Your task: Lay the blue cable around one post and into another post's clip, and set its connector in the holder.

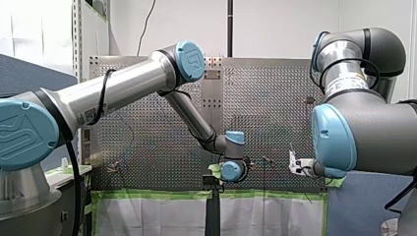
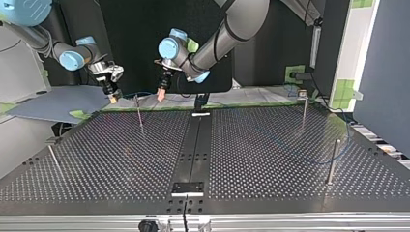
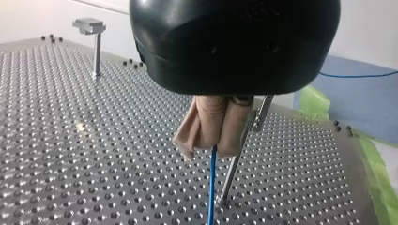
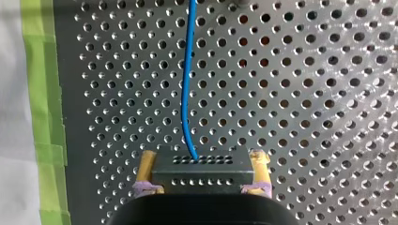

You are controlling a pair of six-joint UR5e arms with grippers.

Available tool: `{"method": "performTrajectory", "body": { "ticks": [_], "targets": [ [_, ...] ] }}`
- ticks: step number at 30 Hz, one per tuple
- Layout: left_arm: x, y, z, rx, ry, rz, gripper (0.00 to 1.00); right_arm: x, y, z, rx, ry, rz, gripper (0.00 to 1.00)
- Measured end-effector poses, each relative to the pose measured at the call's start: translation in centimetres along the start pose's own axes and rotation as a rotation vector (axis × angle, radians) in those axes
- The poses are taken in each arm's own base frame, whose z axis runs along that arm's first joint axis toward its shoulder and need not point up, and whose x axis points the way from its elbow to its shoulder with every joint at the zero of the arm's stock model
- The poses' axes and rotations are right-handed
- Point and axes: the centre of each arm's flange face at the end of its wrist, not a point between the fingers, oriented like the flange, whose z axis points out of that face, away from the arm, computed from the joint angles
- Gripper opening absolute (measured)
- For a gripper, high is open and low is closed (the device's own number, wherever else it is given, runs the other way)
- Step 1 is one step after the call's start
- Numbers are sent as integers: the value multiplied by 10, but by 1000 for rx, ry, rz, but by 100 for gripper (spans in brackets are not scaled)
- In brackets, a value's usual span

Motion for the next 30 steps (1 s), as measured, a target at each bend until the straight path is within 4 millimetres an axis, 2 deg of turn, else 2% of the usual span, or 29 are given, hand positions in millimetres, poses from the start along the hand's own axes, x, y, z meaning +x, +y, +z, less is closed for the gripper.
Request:
{"method": "performTrajectory", "body": {
  "ticks": [8,16,30],
  "targets": [
    [3,3,1,-1,3,25,2,3,6,2,-8,16,6,0],
    [25,15,7,-14,23,38,2,7,9,5,-16,30,9,0],
    [17,36,22,-40,8,33,2,14,14,12,-19,41,10,0]
  ]
}}
